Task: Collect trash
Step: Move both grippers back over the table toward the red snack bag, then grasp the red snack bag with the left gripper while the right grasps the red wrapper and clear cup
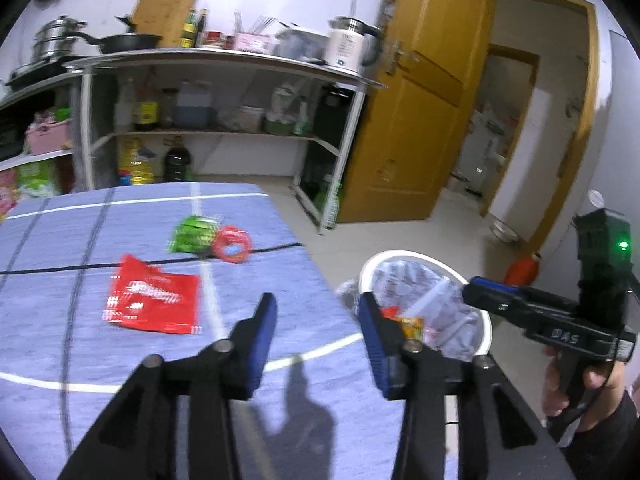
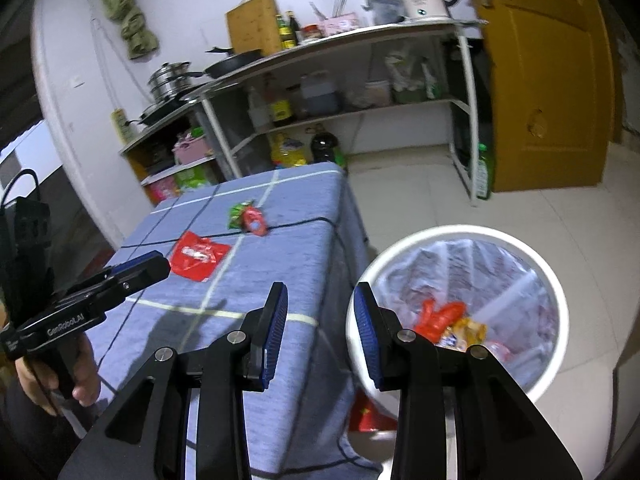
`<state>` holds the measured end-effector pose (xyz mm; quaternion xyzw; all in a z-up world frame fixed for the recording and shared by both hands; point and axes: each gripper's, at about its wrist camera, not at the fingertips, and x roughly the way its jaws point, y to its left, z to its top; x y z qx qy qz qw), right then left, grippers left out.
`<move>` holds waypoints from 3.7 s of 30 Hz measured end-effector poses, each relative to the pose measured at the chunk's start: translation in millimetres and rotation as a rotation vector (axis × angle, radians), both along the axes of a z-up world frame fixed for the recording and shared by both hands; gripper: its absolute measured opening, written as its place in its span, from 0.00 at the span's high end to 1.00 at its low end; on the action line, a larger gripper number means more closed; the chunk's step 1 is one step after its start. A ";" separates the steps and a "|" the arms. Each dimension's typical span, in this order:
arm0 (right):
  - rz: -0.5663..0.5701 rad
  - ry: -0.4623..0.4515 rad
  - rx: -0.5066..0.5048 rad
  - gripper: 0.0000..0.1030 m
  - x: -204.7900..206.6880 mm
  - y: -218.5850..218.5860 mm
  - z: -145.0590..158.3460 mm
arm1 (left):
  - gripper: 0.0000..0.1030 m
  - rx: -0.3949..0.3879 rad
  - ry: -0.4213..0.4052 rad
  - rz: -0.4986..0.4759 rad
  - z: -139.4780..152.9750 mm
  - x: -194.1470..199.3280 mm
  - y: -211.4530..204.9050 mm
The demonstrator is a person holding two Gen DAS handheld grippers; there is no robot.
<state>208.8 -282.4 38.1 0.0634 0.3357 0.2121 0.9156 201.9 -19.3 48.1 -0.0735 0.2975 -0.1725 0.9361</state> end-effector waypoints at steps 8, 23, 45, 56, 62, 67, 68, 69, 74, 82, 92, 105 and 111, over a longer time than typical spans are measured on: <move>0.104 -0.033 -0.025 0.44 -2.4 50.3 9.6 | 0.56 -0.018 0.015 0.129 -7.8 3.4 66.2; 0.207 0.001 -0.105 0.43 35.9 110.0 0.3 | 0.55 -0.003 0.133 0.244 -50.3 38.1 116.0; 0.251 0.099 -0.252 0.43 173.3 174.2 -61.5 | 0.71 0.067 0.164 0.165 -66.4 96.1 104.0; 0.330 0.099 -0.308 0.43 211.1 188.8 -77.3 | 0.94 0.064 0.175 0.151 -68.6 98.4 103.4; 0.336 0.124 -0.316 0.43 214.4 192.2 -81.3 | 0.99 0.073 0.162 0.119 -64.9 94.2 95.4; 0.312 0.134 -0.292 0.49 210.1 187.1 -79.2 | 0.99 0.079 0.142 0.102 -59.9 89.9 90.8; 0.310 0.135 -0.290 0.49 208.3 186.7 -78.4 | 0.99 0.087 0.138 0.107 -59.4 89.4 91.6; 0.310 0.133 -0.287 0.49 206.1 186.3 -76.9 | 0.99 0.092 0.134 0.112 -58.8 88.8 93.5; 0.314 0.122 -0.265 0.49 192.6 184.1 -70.0 | 0.92 0.084 0.115 0.124 -53.8 86.7 104.2; 0.345 0.147 -0.272 0.49 168.4 184.2 -74.2 | 0.47 0.087 0.150 0.143 -63.5 95.0 109.3; 0.371 0.160 -0.299 0.49 155.4 188.2 -82.8 | 0.60 0.027 0.208 0.049 -68.1 89.8 97.8; 0.376 0.164 -0.304 0.49 143.1 181.8 -84.4 | 0.60 0.038 0.281 0.142 -80.1 91.9 111.1; 0.366 0.169 -0.307 0.49 136.3 176.8 -83.7 | 0.68 0.035 0.285 0.153 -83.0 96.9 101.0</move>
